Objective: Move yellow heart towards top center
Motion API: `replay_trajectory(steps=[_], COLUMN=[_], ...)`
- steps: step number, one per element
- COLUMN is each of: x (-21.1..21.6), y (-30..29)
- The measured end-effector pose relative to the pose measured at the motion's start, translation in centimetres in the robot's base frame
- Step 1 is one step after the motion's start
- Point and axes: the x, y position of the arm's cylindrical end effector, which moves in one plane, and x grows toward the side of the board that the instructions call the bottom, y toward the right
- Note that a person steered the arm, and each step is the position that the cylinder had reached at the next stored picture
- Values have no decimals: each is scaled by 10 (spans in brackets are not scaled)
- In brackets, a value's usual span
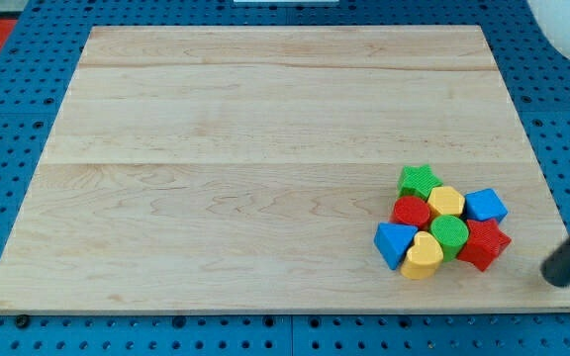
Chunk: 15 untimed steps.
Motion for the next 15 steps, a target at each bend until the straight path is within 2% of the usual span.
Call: replay_trajectory(steps=[1, 2, 4, 5, 7, 8, 9, 10, 11, 12, 13, 14, 15], x=[-19, -13, 36, 37, 30, 5, 5, 33, 37, 37, 37, 32, 7], y=[-42, -63, -22, -49, -183, -187, -202, -234, -208, -136, -89, -128, -169])
